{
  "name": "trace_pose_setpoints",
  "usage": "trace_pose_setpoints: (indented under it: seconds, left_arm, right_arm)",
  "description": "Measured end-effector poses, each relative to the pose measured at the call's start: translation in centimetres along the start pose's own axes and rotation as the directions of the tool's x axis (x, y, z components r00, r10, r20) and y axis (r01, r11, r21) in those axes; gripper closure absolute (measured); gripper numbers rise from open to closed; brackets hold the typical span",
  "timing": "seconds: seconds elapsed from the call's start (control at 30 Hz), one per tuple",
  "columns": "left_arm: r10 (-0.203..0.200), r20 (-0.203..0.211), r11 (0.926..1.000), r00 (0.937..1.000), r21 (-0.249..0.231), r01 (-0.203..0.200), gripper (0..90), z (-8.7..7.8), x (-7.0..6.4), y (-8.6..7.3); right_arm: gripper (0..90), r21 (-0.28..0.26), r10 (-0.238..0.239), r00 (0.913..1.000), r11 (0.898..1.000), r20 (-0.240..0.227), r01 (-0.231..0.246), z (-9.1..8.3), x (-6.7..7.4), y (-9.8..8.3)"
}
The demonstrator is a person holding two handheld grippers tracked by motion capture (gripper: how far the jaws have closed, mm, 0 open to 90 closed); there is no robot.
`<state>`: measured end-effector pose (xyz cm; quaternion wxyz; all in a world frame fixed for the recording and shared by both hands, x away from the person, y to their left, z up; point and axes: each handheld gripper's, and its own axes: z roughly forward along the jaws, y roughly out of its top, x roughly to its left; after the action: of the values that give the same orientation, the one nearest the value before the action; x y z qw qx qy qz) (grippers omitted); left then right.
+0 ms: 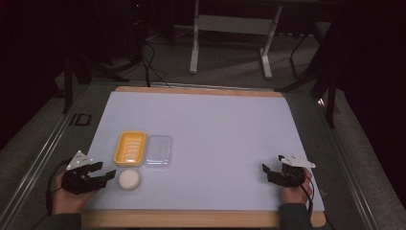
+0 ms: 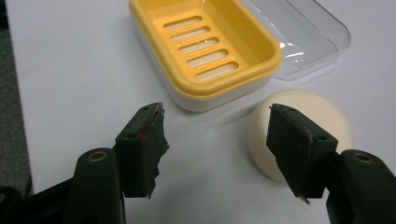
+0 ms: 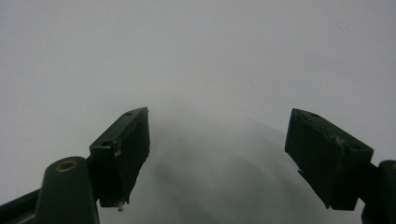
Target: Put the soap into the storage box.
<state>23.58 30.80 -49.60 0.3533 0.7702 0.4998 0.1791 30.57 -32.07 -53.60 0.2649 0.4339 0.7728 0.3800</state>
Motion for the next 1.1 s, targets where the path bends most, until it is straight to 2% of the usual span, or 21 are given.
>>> trace_pose_setpoints:
  seconds: [0.2, 0.63, 0.8, 0.97, 1.1]
  left_arm:
    - [0.047, 0.022, 0.9981, 0.9987, 0.04, -0.048, 37.4, 0.2, -0.7, 0.7]
    - [0.063, 0.078, 0.9929, 0.995, 0.096, -0.07, 37.1, 0.4, -1.2, 1.6]
    - [0.07, 0.08, 0.9883, 0.9943, 0.13, -0.08, 35.1, 0.7, -1.4, 2.3]
    - [0.099, 0.082, 0.9807, 0.9917, 0.161, -0.111, 31.5, 0.9, -1.8, 2.8]
    - [0.094, 0.077, 0.981, 0.9926, 0.163, -0.106, 29.5, 0.7, -1.8, 3.0]
  right_arm:
    - [21.3, -0.005, 0.006, 1.0, 1.0, 0.002, -0.006, -0.1, 0.0, 0.0]
    - [20.6, -0.02, 0.008, 1.0, 1.0, 0.003, -0.008, -0.2, 0.0, -0.1]
    - [20.7, -0.019, 0.006, 1.0, 1.0, 0.001, -0.006, -0.2, 0.0, -0.1]
    - [20.7, -0.017, 0.003, 1.0, 1.0, 0.002, -0.003, -0.2, 0.0, -0.1]
    - [20.7, -0.018, 0.002, 1.0, 1.0, 0.001, -0.002, -0.2, 0.0, -0.1]
